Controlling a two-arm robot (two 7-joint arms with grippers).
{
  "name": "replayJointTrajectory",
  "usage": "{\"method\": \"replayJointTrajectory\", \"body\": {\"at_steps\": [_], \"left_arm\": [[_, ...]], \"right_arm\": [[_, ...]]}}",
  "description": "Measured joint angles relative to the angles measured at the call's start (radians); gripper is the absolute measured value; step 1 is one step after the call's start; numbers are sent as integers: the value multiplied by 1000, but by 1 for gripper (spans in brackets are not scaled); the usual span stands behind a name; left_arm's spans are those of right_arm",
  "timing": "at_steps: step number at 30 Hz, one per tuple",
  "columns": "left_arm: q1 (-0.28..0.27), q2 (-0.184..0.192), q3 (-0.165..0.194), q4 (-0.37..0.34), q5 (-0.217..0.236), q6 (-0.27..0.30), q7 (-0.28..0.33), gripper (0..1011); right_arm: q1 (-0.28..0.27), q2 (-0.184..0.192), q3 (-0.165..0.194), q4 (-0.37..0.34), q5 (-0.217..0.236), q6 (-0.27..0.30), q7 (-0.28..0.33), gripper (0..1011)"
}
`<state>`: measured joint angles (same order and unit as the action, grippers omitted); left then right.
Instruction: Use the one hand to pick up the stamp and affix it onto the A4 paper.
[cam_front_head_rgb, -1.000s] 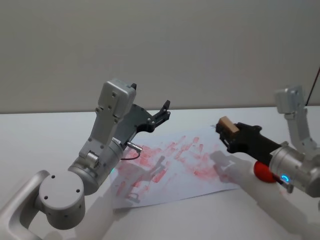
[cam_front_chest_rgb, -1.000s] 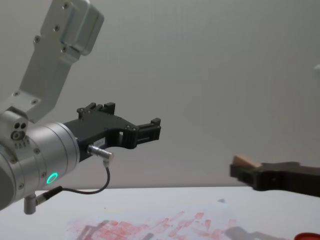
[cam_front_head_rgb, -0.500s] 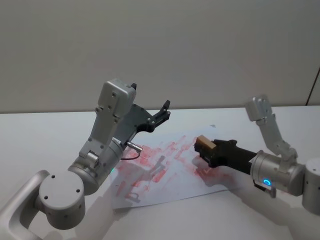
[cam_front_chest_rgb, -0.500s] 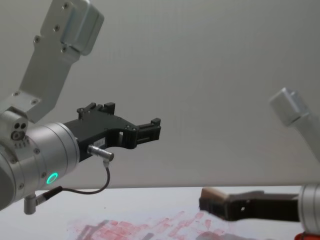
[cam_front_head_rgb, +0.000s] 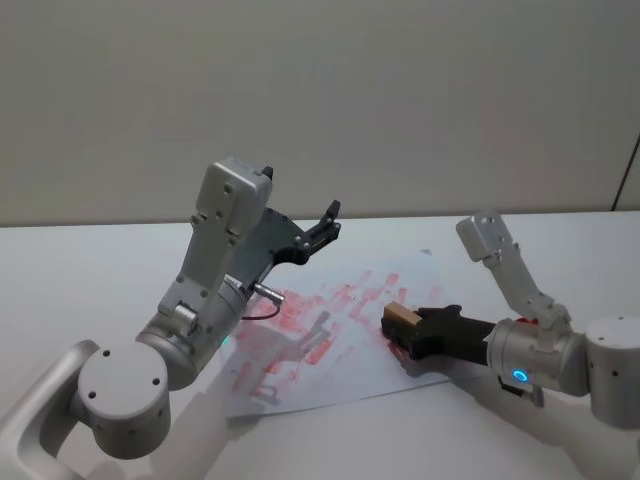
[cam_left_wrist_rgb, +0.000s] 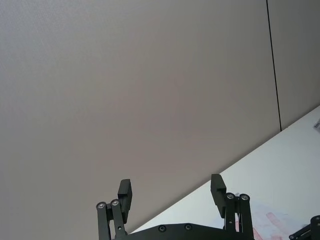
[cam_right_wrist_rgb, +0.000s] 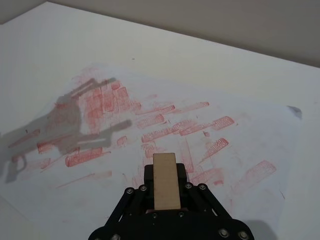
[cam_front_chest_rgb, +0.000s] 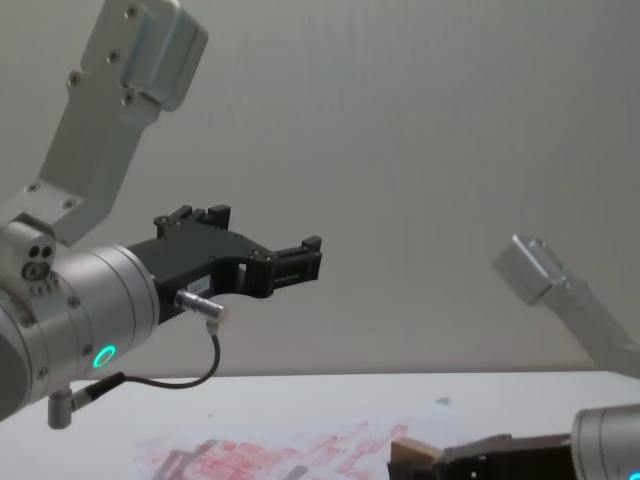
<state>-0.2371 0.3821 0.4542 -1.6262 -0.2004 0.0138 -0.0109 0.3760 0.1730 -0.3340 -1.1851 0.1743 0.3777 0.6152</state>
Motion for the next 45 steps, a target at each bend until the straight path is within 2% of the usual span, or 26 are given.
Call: {"method": "replayJointTrajectory", "body": {"at_steps": [9,18,30,40,45], "left_arm": [[0,0,0,0,0,0,0,1001],[0,0,0,0,0,0,0,1001],[0,0,0,0,0,0,0,1001],[0,0,0,0,0,0,0,1001],[0,0,0,0,0,0,0,1001]], "right_arm": [[7,-1,-8,9,-26,21,1,219],[9,1,-14,12,-40,16,-5,219],[7,5,-17,2,-44,-87,-20,219],[-3,15,-7,-45,-18,-201,-40,219],[-24,30,4,-87,3,-264,-69,219]]}}
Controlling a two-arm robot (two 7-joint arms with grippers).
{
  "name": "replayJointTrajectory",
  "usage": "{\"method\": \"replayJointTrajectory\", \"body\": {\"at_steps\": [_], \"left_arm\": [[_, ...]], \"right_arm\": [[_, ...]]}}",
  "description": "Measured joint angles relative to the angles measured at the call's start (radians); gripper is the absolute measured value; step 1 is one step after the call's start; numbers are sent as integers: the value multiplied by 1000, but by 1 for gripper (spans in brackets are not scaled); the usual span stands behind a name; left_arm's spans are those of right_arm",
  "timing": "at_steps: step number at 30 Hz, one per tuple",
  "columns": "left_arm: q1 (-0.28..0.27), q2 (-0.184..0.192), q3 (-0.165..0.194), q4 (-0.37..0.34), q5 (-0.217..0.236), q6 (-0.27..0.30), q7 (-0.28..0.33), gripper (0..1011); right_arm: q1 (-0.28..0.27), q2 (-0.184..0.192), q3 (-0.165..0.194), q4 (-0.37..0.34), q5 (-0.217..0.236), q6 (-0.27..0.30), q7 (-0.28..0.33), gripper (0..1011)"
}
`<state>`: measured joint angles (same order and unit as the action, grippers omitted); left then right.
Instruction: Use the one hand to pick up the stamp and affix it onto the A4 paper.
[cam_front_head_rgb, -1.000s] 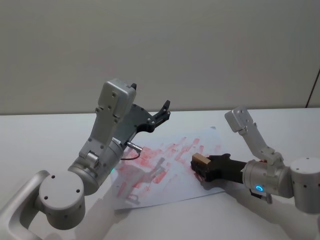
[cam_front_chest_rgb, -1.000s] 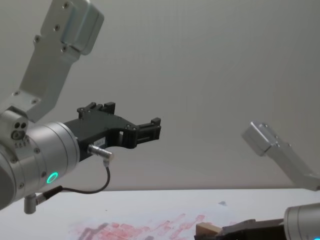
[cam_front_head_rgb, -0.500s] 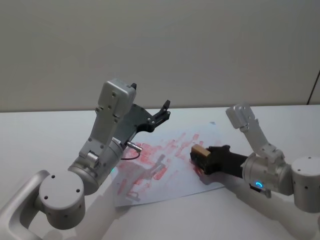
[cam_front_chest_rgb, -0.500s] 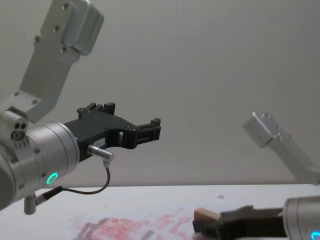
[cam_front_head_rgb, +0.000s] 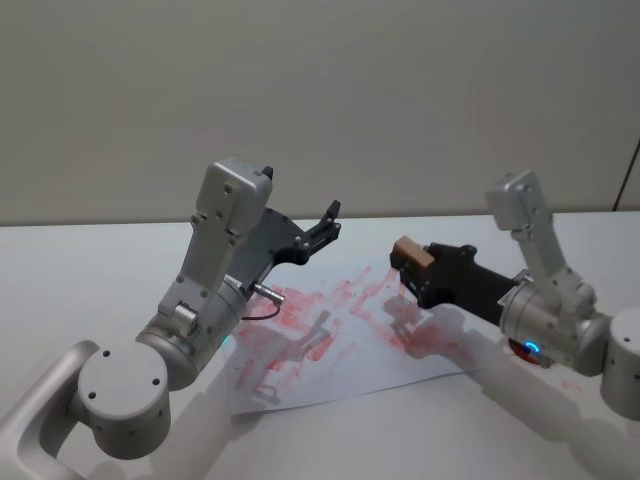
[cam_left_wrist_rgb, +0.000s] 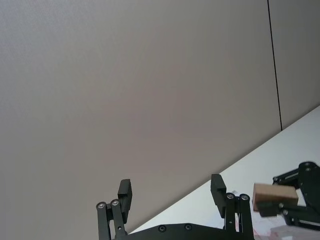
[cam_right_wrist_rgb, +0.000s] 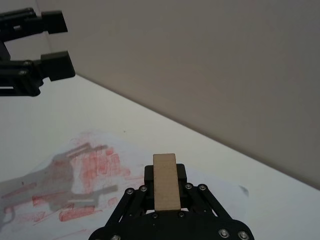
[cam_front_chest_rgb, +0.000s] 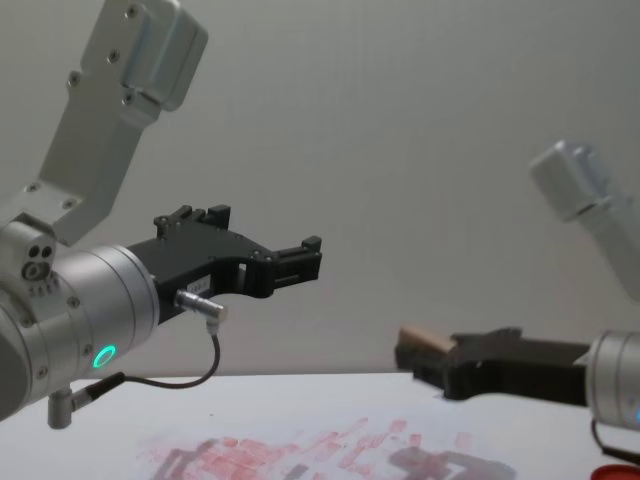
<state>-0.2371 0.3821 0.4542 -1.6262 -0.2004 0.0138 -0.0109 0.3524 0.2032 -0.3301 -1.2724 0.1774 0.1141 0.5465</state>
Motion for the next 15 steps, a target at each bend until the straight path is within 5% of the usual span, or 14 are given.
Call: {"method": "replayJointTrajectory", "body": {"at_steps": [15], "left_arm": [[0,0,0,0,0,0,0,1001]], "right_arm": [[-104,68,42,-137,67,-80,-159,219]]}}
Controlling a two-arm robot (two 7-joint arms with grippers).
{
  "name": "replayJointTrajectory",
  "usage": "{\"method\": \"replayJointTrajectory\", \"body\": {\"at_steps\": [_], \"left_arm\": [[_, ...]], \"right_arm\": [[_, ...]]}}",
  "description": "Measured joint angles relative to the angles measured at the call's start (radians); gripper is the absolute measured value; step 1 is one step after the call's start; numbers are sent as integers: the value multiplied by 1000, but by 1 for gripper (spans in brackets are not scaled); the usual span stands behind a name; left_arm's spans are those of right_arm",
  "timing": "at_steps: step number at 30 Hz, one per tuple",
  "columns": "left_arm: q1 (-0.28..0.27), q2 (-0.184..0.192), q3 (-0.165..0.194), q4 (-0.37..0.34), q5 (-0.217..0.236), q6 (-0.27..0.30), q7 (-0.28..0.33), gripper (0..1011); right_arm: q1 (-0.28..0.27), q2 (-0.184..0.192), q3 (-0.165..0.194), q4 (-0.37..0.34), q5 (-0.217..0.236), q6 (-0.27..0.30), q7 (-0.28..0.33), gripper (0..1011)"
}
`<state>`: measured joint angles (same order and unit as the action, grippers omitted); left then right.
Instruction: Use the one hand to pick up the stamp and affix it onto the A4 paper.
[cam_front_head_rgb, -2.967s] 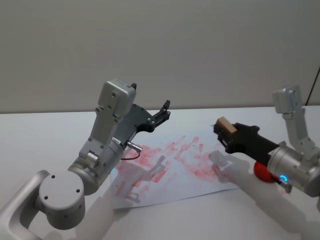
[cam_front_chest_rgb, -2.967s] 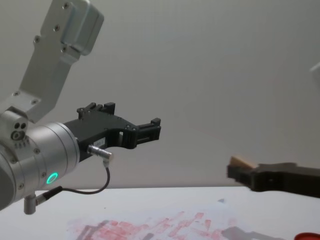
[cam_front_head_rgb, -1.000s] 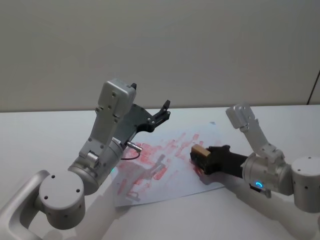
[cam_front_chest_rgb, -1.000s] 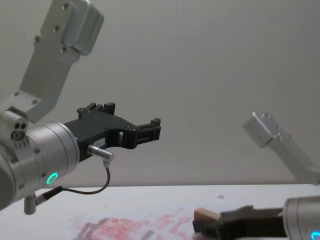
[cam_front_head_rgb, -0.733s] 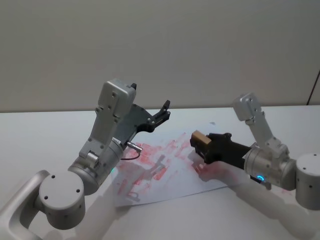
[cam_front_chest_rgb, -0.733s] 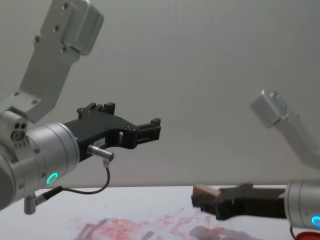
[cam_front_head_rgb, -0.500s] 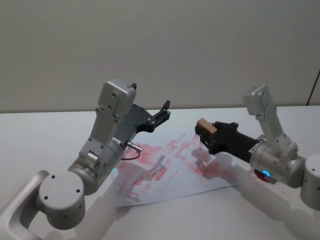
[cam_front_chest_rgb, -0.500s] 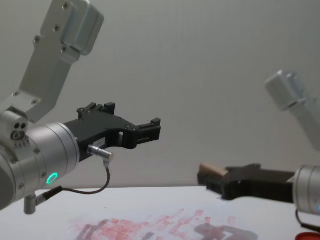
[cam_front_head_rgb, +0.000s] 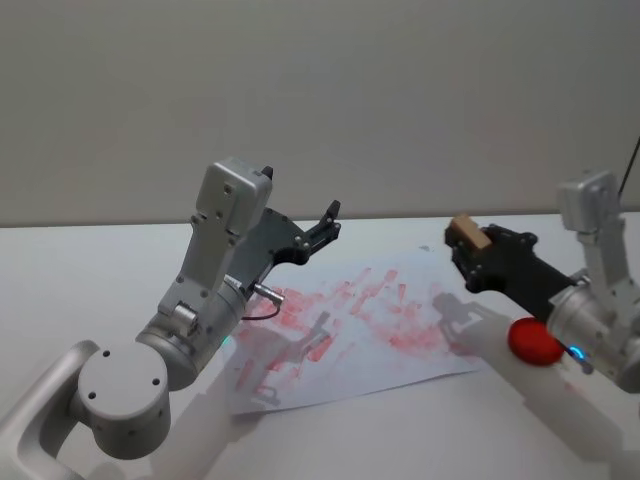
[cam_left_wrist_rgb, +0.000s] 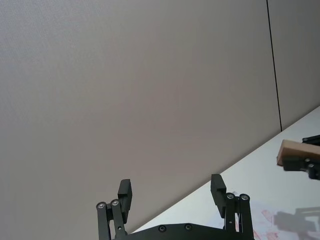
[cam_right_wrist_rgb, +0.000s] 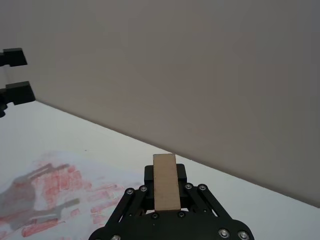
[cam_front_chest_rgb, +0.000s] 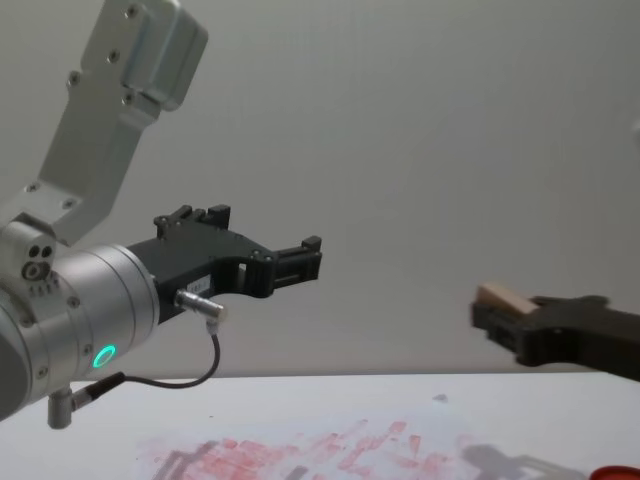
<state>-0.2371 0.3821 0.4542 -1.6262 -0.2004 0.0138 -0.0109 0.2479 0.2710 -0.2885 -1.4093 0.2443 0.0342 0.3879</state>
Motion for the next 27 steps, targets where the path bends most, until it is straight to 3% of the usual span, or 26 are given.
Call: {"method": "replayJointTrajectory", "body": {"at_steps": [9,15,27], "left_arm": [[0,0,0,0,0,0,0,1001],[0,0,0,0,0,0,0,1001],[0,0,0,0,0,0,0,1001]], "right_arm": [[-81,46,29,-76,56,12,-123,219],[-133,76,49,-117,99,52,-196,219],[-176,106,65,-144,136,136,-229,219]]}}
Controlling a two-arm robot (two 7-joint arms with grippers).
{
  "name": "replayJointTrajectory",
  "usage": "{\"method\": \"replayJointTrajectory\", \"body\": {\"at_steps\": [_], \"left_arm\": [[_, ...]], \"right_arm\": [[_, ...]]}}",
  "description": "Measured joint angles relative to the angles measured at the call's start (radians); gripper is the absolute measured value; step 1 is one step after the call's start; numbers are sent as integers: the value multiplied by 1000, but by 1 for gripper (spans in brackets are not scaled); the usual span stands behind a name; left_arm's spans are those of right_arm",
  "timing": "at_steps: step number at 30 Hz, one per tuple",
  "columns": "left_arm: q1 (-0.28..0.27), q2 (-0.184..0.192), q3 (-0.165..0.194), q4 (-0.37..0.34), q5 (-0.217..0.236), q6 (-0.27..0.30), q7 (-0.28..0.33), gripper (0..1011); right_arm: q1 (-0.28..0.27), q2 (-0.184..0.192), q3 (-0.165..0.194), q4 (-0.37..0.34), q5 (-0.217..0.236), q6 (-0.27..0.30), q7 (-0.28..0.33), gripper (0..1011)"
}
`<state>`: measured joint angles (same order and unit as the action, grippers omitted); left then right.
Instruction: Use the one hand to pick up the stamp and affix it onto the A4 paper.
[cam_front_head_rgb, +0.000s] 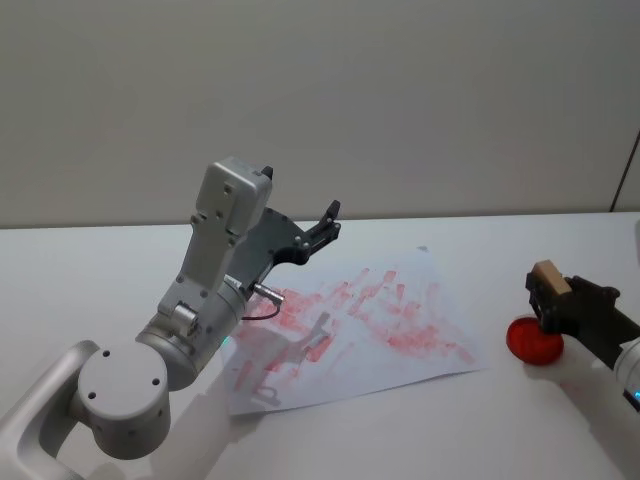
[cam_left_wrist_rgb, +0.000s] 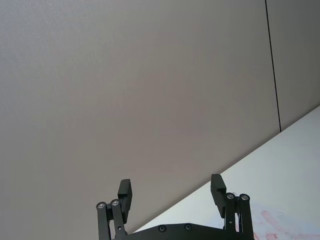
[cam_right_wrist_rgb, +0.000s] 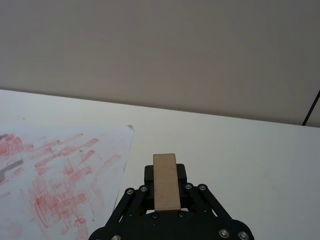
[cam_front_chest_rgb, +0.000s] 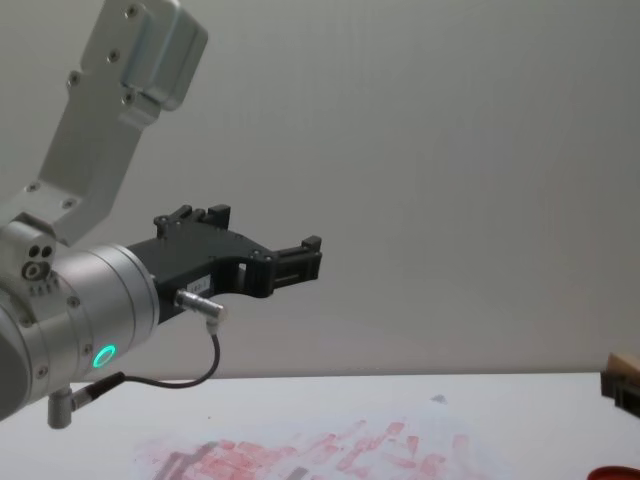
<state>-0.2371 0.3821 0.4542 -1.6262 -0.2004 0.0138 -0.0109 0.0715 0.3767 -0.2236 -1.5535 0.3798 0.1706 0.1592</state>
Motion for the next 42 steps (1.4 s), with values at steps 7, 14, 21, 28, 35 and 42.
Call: {"method": "replayJointTrajectory", "body": {"at_steps": [7,14,21,28,35,42], "left_arm": [[0,0,0,0,0,0,0,1001],[0,0,0,0,0,0,0,1001],[0,0,0,0,0,0,0,1001],[0,0,0,0,0,0,0,1001],[0,0,0,0,0,0,0,1001],[0,0,0,0,0,0,0,1001]], "right_arm": [[-1,4,-2,1,-10,51,15,219],[-6,7,-4,1,-20,91,14,219],[-10,10,-4,-4,-27,124,2,219],[-10,10,-4,-7,-31,145,-3,219],[-9,10,-3,-8,-34,157,-5,344],[-9,10,-2,-9,-34,164,-7,563]]}}
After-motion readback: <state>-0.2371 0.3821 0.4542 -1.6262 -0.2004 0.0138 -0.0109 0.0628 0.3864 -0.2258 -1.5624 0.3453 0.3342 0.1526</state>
